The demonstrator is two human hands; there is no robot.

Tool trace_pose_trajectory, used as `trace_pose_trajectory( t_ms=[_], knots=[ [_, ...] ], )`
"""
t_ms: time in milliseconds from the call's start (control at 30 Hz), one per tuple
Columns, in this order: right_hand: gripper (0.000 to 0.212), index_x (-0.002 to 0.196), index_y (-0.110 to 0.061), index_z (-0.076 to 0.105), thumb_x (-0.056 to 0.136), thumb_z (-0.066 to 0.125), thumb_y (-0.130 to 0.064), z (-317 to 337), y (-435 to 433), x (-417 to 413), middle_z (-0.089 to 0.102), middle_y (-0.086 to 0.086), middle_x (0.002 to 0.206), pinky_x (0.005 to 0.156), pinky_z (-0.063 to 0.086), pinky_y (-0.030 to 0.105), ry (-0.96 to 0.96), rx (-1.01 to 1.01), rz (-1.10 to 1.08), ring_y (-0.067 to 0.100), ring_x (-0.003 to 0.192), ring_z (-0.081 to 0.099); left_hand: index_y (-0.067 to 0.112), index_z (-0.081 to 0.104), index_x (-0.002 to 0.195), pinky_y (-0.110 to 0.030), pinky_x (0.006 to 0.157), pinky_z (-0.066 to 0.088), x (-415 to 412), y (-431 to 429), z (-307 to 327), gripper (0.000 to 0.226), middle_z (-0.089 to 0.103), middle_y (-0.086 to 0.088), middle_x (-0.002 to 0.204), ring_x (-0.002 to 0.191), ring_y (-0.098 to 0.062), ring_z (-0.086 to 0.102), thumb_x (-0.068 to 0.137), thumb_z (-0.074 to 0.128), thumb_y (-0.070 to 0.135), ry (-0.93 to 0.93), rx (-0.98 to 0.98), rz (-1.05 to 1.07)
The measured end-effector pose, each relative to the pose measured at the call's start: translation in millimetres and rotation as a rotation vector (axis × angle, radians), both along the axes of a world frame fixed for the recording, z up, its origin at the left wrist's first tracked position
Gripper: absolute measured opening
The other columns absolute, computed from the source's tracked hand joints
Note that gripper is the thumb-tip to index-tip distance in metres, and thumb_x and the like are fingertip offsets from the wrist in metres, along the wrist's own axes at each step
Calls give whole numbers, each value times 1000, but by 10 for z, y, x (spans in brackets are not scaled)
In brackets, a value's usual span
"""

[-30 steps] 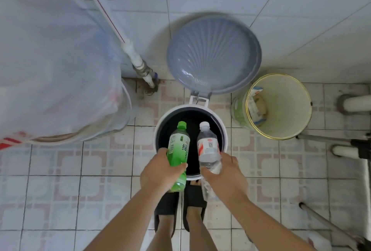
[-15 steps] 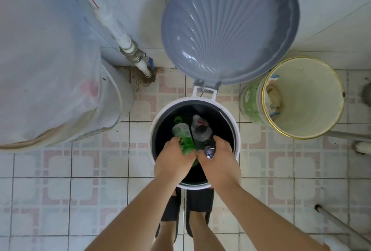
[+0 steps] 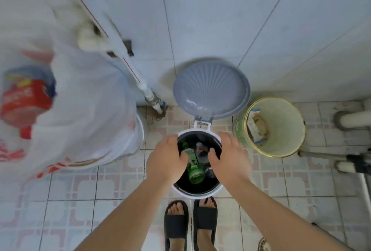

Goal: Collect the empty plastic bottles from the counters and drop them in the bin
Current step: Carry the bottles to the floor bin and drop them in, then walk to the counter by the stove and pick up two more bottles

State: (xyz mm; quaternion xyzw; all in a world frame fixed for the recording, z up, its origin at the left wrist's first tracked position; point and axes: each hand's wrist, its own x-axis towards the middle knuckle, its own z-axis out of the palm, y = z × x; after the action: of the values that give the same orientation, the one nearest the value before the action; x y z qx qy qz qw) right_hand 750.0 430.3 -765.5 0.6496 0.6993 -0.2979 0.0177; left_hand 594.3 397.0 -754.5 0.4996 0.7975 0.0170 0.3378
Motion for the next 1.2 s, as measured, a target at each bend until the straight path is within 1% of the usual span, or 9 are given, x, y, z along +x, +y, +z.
trace_pose_trajectory(
  t_ms=[67, 133, 200, 333, 500, 633, 800, 967, 1200],
  knots=[
    [50, 136, -21, 38, 88, 49, -34, 382, 164, -3, 44, -1, 140, 102, 36, 41, 9, 45, -2, 23, 127, 40, 17, 40, 133, -37, 90, 46, -86, 147, 402, 45, 51, -4, 129, 116, -23, 49, 90, 48, 30, 30, 45, 8],
    [51, 137, -20, 38, 88, 49, -32, 794, 292, 6, 44, 0, 142, 103, 34, 41, 31, 111, -6, 23, 129, 40, 16, 42, 130, -38, 92, 45, -147, 272, 827, 45, 51, -5, 130, 117, -24, 49, 88, 50, 28, 75, 138, 12],
    [53, 138, -18, 37, 88, 49, -31, 1526, 366, 50, 42, 1, 143, 104, 33, 41, 40, 222, 14, 23, 130, 39, 14, 44, 129, -40, 89, 47, -211, 331, 1547, 46, 53, -7, 127, 115, -27, 49, 85, 52, 25, 141, 295, -37],
    [57, 141, -18, 32, 88, 49, -31, 1837, 455, 68, 41, 3, 144, 105, 34, 41, 13, 227, 64, 24, 129, 40, 12, 36, 139, -37, 97, 42, -254, 408, 1870, 54, 45, -8, 141, 127, -26, 42, 89, 51, 24, 169, 345, -47],
    [59, 145, -21, 23, 92, 44, -33, 2928, 580, 138, 27, -2, 153, 114, 19, 34, 56, 403, 123, 16, 140, 24, 13, 26, 144, -33, 109, 31, -202, 460, 2884, 58, 32, -6, 151, 138, -21, 30, 92, 48, 27, 166, 497, -73],
    [58, 145, -20, 24, 93, 41, -36, 3769, 709, 216, 28, -2, 153, 115, 16, 35, 55, 571, 133, 14, 141, 22, 12, 27, 144, -34, 109, 31, -111, 555, 3724, 57, 31, -5, 152, 138, -22, 29, 92, 47, 27, 196, 631, -109],
    [57, 143, -18, 28, 91, 44, -35, 4738, 706, 373, 32, 0, 152, 114, 20, 38, 54, 724, 74, 17, 140, 26, 9, 33, 140, -37, 103, 36, 27, 620, 4730, 55, 38, -8, 147, 133, -24, 36, 90, 51, 24, 208, 838, -147],
    [57, 143, -18, 30, 91, 47, -34, 5395, 527, 531, 33, 0, 151, 114, 20, 39, 2, 819, 15, 19, 139, 27, 8, 35, 138, -39, 101, 39, 129, 608, 5384, 54, 42, -9, 144, 129, -27, 40, 88, 51, 23, 202, 965, -209],
    [55, 140, -17, 36, 90, 49, -35, 5953, -38, 704, 39, 0, 147, 115, 19, 39, -106, 963, -168, 20, 138, 29, 10, 33, 140, -36, 110, 29, 223, 413, 5874, 56, 35, -5, 149, 137, -21, 32, 89, 49, 24, 198, 1062, -460]
  ],
)
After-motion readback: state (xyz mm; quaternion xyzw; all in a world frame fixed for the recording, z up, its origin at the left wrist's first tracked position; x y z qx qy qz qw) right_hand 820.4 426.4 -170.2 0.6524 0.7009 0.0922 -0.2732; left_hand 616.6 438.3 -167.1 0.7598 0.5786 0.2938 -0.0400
